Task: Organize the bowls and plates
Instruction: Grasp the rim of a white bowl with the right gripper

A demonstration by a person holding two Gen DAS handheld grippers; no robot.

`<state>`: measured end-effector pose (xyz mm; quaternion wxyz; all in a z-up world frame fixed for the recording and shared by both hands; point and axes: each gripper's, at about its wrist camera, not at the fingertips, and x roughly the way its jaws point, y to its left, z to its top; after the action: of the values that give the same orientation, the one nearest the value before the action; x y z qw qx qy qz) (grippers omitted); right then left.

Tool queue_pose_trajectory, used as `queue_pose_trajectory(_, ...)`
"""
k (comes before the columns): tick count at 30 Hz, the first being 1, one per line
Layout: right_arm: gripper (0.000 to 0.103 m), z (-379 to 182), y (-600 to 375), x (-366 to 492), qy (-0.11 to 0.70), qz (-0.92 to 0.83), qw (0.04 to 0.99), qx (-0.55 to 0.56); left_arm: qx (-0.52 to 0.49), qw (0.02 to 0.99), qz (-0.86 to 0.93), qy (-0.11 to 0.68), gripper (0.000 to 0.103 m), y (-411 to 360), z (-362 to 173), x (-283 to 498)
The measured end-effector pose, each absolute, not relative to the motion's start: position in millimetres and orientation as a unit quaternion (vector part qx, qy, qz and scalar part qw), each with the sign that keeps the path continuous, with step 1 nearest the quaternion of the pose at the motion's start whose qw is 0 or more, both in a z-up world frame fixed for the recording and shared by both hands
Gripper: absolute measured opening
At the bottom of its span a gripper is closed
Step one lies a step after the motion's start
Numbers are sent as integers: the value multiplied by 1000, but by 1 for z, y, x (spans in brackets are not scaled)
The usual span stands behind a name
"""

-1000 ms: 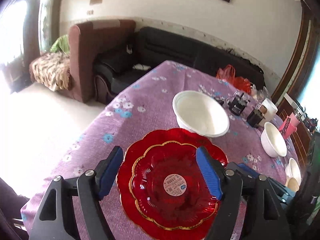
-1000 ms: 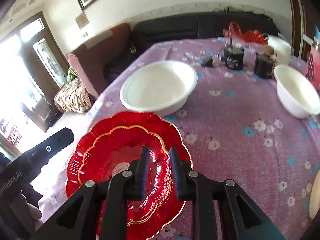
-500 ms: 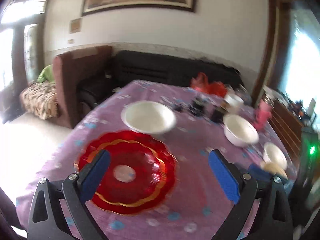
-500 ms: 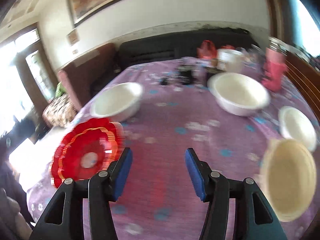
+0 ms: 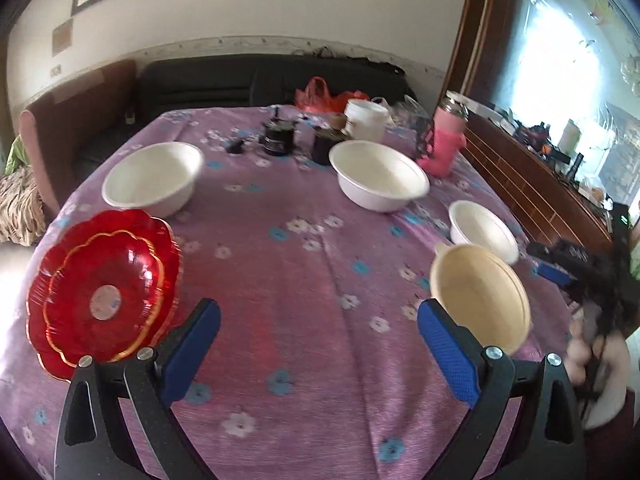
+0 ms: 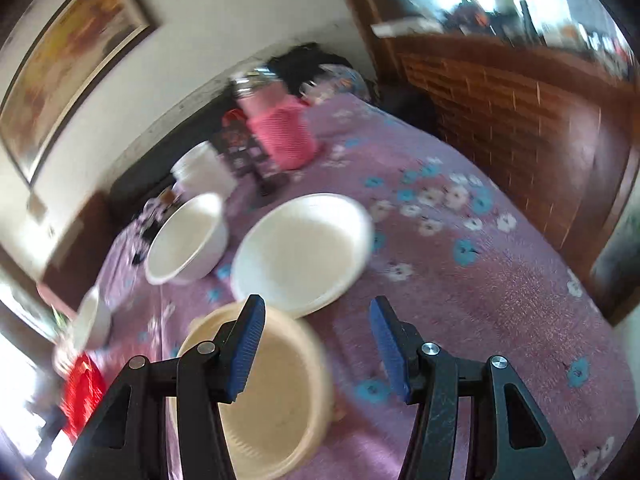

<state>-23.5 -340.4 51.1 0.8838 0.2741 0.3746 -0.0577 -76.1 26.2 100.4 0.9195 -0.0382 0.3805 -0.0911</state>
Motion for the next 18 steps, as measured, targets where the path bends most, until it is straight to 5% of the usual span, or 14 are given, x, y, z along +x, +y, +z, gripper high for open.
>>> queue_pose_trajectory(7, 55, 15, -372, 39, 428, -82, 845, 308, -23, 922, -82, 376, 99, 22, 104, -83)
queue_pose_trajectory(9, 19, 5, -374, 54, 446, -79, 834, 314, -24, 923, -77, 376, 99, 27, 105, -83)
queue_pose_trajectory(11, 10, -3, -375, 68, 463, -62, 818, 337, -28, 923, -72, 376, 99, 32, 105, -81)
queue_pose_trajectory(18, 8, 9, -333, 106, 533, -17, 806, 257, -65, 913, -66, 398, 99, 49, 95, -71)
